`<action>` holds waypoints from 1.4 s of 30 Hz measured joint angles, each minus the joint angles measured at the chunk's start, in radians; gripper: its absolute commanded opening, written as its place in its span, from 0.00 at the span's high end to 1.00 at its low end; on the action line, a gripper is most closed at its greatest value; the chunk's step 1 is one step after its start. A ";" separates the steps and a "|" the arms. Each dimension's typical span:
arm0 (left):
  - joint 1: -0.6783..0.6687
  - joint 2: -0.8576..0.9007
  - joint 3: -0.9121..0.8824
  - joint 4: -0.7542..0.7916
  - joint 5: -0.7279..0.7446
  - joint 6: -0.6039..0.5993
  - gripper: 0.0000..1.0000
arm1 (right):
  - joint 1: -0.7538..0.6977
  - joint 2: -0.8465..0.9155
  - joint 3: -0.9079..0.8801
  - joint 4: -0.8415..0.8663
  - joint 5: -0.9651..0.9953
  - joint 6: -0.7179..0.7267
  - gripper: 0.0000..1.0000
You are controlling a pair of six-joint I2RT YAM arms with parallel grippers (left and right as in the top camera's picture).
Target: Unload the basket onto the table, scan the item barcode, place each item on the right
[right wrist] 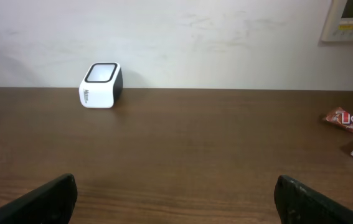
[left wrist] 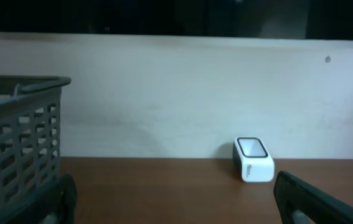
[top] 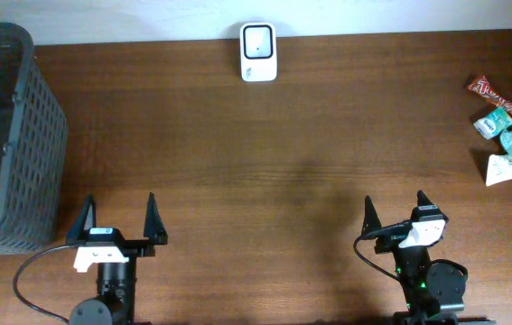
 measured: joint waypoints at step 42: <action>0.000 -0.004 -0.106 -0.171 -0.059 0.093 0.01 | 0.000 0.000 0.000 0.000 0.000 0.002 0.01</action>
